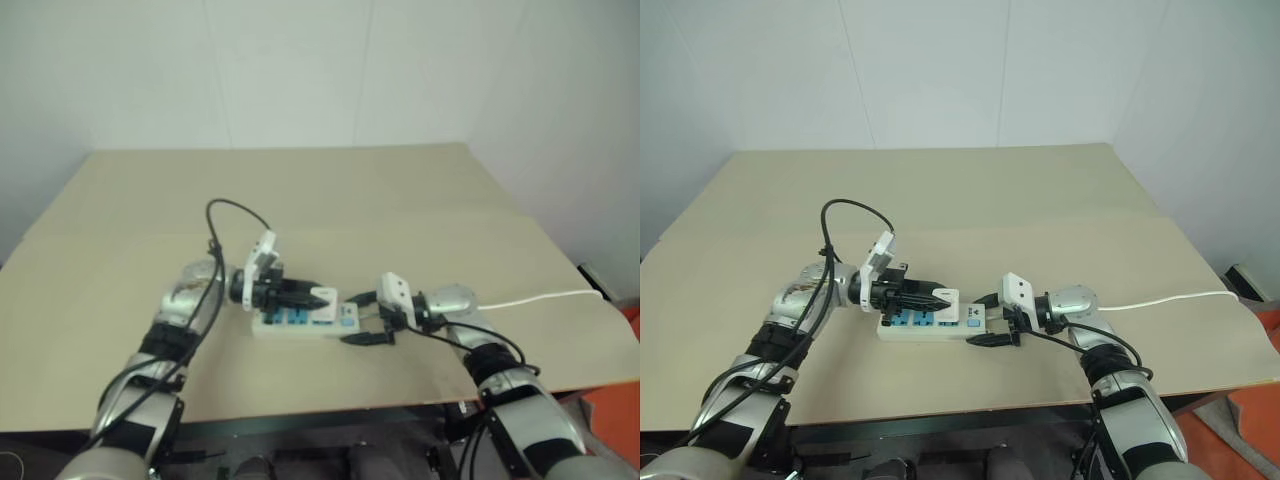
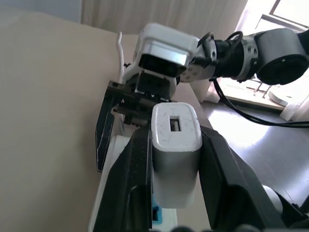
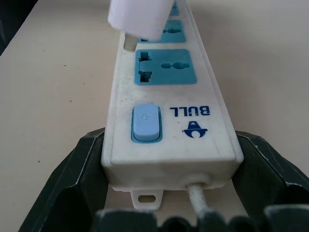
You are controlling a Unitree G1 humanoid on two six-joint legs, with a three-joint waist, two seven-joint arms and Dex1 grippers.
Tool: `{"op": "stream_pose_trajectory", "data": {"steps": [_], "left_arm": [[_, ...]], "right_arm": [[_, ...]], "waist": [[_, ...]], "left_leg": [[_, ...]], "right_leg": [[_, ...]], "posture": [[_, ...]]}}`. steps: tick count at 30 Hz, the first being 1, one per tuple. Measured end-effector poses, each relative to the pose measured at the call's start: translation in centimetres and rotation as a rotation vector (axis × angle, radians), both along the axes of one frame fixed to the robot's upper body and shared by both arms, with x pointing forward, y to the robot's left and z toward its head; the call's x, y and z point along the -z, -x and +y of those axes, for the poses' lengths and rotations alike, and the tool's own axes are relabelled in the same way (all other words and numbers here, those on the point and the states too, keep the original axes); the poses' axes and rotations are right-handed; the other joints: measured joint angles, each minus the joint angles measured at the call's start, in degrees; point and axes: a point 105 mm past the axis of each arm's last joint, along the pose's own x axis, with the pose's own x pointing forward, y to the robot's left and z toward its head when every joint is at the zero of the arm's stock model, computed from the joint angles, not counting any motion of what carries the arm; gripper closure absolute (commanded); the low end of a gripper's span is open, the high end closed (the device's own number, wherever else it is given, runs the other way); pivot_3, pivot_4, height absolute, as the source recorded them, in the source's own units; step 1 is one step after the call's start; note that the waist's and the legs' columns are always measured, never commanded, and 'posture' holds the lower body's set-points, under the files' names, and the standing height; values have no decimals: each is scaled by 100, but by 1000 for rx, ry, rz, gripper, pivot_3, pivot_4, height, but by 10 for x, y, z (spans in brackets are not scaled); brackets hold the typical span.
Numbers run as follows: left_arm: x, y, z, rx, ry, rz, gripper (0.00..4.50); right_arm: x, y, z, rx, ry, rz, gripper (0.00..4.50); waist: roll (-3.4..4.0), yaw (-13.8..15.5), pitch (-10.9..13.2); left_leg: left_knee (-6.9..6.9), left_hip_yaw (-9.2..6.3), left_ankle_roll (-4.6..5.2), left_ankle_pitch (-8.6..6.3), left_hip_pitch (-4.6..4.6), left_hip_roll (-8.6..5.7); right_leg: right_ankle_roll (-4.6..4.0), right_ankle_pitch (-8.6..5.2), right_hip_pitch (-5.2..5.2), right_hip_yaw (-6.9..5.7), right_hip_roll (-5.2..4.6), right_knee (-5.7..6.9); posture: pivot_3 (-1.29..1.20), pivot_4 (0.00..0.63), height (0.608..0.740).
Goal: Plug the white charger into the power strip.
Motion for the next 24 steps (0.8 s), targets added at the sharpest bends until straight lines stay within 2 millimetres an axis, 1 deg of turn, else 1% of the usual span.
{"op": "stream_pose_trajectory", "data": {"steps": [3,10,17,24], "left_arm": [[1,-1,0,9,-20,-26,3511],[8,-2,2,12,-28,-5,3511],[9,-7,1,7,-44,-38,3511],[13,-9,0,12,-60,-36,3511]], "right_arm": [[0,0,1,2,-1,-7,1063],[0,1,1,6,-2,-14,1063],[0,1,1,8,0,-20,1063],[0,1,1,11,2,-23,1063]], "waist": [[0,-13,0],[0,-15,-1],[-1,-14,-2],[-1,-13,-2]], "left_leg": [[-1,0,0,0,1,1],[-2,0,0,0,1,0],[-2,0,0,0,5,0],[-3,0,0,0,6,0]], "right_leg": [[0,0,0,1,1,0],[1,-1,0,1,1,-1],[2,-2,5,1,1,-2],[2,-2,5,1,1,-3]], "posture": [[0,150,740],[0,150,740],[0,150,740],[0,150,740]]}}
